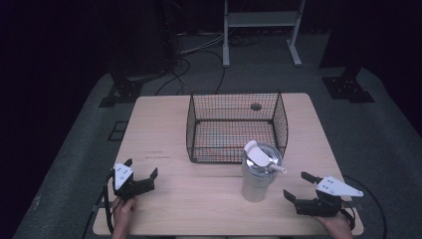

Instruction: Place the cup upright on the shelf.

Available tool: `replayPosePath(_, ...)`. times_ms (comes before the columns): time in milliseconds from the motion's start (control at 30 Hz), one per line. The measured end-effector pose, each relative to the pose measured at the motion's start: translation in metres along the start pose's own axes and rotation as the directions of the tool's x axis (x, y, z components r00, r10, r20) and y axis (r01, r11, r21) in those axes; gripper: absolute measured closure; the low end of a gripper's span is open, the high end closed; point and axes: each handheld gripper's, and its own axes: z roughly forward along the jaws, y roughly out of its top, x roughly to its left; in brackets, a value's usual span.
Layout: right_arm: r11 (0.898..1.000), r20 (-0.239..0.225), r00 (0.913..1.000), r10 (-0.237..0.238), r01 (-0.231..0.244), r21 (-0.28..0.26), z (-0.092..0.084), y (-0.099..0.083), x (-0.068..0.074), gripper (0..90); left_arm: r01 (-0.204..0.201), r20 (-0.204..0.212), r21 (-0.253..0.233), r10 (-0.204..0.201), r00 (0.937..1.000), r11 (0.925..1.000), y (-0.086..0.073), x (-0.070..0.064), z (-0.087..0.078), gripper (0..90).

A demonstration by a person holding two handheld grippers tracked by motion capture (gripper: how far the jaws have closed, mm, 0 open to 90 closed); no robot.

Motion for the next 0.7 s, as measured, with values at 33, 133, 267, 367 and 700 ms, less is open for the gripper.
replayPosePath(33,1.000,-0.007,1.0000,0.000,0.000,0.002,0.000,0.001,0.001,9.3,0.000,0.000,0.000,0.000,1.0000,1.0000,0.000,0.000,0.000,0.0)
replayPosePath(133,1.000,-0.028,0.9995,-0.017,0.017,0.004,0.002,0.003,0.005,9.3,-0.003,0.000,0.000,0.003,1.0000,1.0000,0.000,0.000,0.000,0.0)
replayPosePath(267,0.999,-0.051,0.9980,-0.036,0.037,0.012,0.005,0.007,0.011,9.3,-0.002,0.000,0.000,0.002,1.0000,1.0000,0.000,0.000,0.000,0.0)
replayPosePath(367,0.999,-0.070,0.9963,-0.051,0.052,0.017,0.006,0.010,0.015,9.3,0.000,0.001,0.000,0.000,1.0000,1.0000,0.000,0.000,0.000,0.0)
replayPosePath(700,0.998,-0.111,0.9923,-0.055,0.056,0.008,0.006,0.017,0.023,9.2,0.001,0.001,-0.001,-0.001,1.0000,1.0000,0.000,0.000,0.000,0.0)
